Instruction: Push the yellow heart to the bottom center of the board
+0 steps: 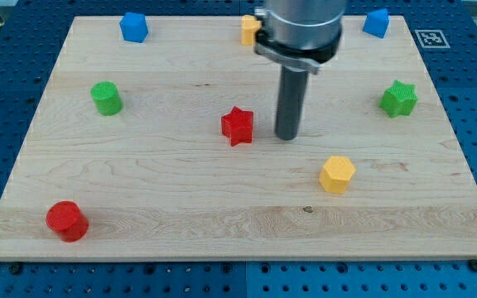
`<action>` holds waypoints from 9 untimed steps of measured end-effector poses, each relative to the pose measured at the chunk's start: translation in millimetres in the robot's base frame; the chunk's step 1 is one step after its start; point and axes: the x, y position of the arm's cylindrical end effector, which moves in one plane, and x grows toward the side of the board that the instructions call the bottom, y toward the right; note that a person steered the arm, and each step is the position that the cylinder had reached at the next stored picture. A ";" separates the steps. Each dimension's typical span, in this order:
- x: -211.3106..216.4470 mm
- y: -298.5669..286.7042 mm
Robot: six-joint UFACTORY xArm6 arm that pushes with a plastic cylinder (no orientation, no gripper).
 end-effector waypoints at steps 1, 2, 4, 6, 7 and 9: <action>0.0 57.3; 0.0 77.1; 1.7 99.5; 17.8 131.1; 26.9 142.1; 35.7 142.2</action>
